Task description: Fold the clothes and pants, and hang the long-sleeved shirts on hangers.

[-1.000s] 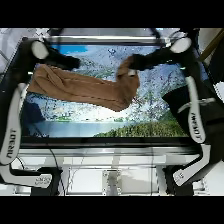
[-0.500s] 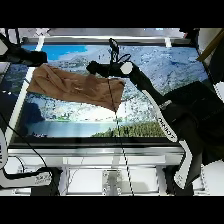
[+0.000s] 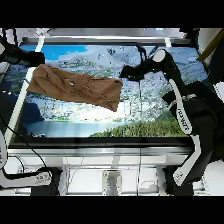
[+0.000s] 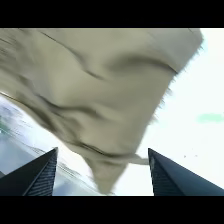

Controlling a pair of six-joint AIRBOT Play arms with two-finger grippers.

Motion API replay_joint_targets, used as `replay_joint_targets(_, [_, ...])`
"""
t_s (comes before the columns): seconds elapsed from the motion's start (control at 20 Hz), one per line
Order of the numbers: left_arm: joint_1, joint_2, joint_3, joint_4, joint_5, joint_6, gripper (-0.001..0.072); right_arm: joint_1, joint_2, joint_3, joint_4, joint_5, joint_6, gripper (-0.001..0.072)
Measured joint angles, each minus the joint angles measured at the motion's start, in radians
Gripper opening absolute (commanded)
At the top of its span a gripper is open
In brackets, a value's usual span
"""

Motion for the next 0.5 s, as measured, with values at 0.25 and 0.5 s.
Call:
replay_joint_targets(0.25, [0.000,0.000,0.000,0.000,-0.001,0.002,0.0009,-0.018,0.001,-0.207,0.110,-0.197,0.000,0.0633])
replay_joint_targets(0.5, [0.000,0.000,0.000,0.000,-0.001,0.002,0.0009,-0.003,-0.050,-0.271,0.222,-0.282,-0.035,0.0631])
